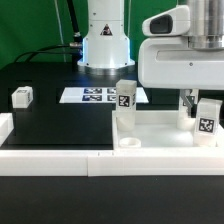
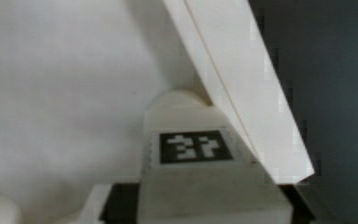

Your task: Assemble square table

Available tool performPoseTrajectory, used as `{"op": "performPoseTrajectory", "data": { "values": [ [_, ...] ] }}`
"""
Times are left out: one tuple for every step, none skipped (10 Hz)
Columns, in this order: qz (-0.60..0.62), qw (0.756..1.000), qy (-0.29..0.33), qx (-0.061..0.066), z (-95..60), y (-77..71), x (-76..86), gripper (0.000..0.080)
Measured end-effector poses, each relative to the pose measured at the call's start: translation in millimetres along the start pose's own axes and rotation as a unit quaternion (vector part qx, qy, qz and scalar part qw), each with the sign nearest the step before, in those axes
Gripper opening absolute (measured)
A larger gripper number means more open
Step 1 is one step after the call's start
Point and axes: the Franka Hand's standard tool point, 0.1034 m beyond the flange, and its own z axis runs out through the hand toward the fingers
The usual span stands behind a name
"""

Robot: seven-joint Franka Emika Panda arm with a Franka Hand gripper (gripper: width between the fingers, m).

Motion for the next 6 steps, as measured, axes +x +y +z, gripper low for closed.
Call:
{"op": "performPoseTrajectory", "data": {
  "values": [
    [0.090,0.996,-0.002,0.002,-0.2,0.5,0.8,0.0291],
    [0.173,0.985,-0.008,0.004,0.2,0.6,0.5,0.0291],
    [0.240,0.971,-0.013,0.006,0.3,0.9,1.1,0.0291],
    [0.327,0.945,-0.021,0.011,0.7,0.6,0.9,0.0291],
    [0.403,0.915,-0.030,0.016,0.8,0.4,1.2,0.0291],
    [0.467,0.884,-0.031,0.019,0.9,-0.5,0.9,0.0292]
  ]
}}
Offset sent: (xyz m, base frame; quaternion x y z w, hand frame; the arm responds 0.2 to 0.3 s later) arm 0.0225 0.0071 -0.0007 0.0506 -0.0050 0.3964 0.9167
